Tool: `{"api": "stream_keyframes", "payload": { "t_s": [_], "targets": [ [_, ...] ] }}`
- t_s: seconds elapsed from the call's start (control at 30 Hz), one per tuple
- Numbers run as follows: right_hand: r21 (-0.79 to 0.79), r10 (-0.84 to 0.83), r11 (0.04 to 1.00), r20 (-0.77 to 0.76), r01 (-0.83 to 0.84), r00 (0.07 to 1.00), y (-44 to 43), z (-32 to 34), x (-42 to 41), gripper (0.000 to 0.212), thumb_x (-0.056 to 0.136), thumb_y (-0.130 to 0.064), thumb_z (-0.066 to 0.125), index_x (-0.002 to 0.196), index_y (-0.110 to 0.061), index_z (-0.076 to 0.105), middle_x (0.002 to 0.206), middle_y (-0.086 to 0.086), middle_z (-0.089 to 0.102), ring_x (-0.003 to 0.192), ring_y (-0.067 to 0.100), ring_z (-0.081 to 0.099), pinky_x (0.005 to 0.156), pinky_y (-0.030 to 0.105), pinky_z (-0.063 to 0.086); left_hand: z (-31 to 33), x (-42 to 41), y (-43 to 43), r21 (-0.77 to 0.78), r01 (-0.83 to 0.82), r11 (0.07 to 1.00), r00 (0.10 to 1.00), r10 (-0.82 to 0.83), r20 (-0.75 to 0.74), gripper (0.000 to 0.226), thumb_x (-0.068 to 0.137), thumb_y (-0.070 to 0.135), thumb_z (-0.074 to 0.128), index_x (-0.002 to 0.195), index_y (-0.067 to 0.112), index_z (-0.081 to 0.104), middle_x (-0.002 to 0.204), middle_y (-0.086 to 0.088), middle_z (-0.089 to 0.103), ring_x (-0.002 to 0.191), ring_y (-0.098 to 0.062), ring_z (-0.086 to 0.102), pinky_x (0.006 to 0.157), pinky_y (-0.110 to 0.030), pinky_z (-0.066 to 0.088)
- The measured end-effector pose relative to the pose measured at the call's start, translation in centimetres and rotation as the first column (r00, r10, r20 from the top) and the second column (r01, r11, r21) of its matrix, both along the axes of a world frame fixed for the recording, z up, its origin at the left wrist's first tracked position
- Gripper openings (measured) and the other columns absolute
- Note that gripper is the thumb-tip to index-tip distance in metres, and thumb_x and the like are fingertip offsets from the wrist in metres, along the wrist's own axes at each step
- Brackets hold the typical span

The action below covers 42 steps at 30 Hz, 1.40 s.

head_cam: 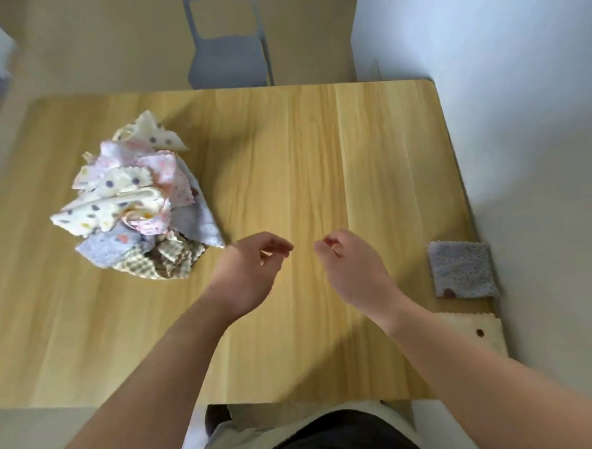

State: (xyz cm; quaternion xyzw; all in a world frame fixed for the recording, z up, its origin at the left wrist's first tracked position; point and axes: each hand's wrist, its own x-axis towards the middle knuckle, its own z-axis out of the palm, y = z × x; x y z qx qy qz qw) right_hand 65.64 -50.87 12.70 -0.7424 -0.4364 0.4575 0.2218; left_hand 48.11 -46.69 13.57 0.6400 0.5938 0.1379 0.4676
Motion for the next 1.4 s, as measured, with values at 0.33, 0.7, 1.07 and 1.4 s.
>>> {"api": "stream_keyframes", "payload": {
  "t_s": [0.33,0.7,1.07,1.4],
  "targets": [
    [0.187,-0.143,0.975,0.121,0.120,0.982,-1.6,0.2,-24.6,0.029,0.102,-0.043,0.050,0.084,-0.021,0.052,0.060,-0.009,0.050,0.054,0.001,0.048,0.051,0.018,0.033,1.8,-25.8,-1.5,0.050,0.006,0.999,0.998,-0.009,0.069,0.019,0.095,0.015,0.063,0.092,0.031,0.073,0.077,0.017,0.071,0.069,-0.010,0.066,0.049,-0.010,0.040],
    [0.090,-0.264,0.960,-0.042,0.266,0.964,2.9,-0.2,-42.7,0.025,0.100,-0.046,0.048,0.092,-0.024,0.056,0.080,-0.009,0.061,0.072,0.014,0.060,0.062,0.028,0.041,1.1,-41.2,5.1,-0.033,0.008,0.999,0.998,-0.006,0.067,0.016,0.096,0.018,0.064,0.092,0.031,0.071,0.081,0.007,0.074,0.071,-0.011,0.069,0.044,-0.015,0.041],
    [-0.037,-0.390,0.921,-0.105,0.389,0.915,12.9,-2.9,-51.9,0.034,0.103,-0.041,0.046,0.115,-0.013,0.061,0.103,-0.003,0.066,0.086,0.011,0.060,0.064,0.026,0.041,0.2,-53.0,15.1,-0.104,0.040,0.994,0.994,-0.051,-0.100,0.022,0.096,0.013,0.058,0.091,0.029,0.073,0.086,0.009,0.074,0.062,-0.005,0.066,0.041,-0.017,0.037],
    [-0.001,-0.724,0.689,0.029,0.725,0.689,16.3,-3.9,-59.2,0.030,0.104,-0.038,0.047,0.084,-0.016,0.053,0.076,0.001,0.056,0.071,0.021,0.056,0.066,0.039,0.046,-5.2,-56.8,26.5,-0.089,0.452,0.888,0.891,-0.454,-0.003,0.023,0.097,0.007,0.061,0.094,0.027,0.072,0.086,0.007,0.074,0.078,-0.015,0.071,0.067,-0.028,0.054]
  ]
}}
